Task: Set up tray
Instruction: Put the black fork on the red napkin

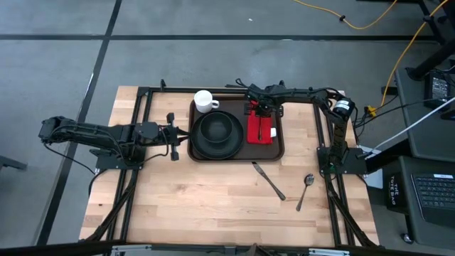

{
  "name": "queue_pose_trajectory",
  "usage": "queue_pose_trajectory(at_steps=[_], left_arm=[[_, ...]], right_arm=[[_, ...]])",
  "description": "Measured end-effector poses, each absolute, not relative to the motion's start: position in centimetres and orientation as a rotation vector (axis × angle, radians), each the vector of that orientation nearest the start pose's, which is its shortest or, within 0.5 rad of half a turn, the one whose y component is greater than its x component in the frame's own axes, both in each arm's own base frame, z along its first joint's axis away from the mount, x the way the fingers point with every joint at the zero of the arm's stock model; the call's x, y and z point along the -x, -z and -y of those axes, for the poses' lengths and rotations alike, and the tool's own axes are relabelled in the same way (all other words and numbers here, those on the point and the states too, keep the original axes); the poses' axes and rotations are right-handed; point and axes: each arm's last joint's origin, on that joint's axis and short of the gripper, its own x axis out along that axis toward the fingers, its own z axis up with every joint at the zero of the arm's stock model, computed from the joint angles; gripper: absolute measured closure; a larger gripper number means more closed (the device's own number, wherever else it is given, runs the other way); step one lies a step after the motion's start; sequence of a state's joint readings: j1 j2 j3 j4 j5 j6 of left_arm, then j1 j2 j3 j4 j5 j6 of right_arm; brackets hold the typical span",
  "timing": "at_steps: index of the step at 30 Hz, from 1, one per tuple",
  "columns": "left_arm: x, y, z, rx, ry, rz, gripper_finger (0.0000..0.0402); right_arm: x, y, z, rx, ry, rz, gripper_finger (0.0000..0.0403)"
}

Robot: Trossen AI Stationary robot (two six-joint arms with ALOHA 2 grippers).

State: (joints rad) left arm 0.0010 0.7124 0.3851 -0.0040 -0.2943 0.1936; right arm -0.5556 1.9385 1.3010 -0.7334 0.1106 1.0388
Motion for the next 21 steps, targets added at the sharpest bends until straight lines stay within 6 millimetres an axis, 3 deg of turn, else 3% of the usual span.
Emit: queue_pose_trajectory(at_steps=[21], left_arm=[[-16.18,-22.31,-0.86,-0.239,-0.26,-0.356,0.0397]], right_arm=[[-30.96,-15.77,19.64,-1.136,1.24,-0.965,0.036]])
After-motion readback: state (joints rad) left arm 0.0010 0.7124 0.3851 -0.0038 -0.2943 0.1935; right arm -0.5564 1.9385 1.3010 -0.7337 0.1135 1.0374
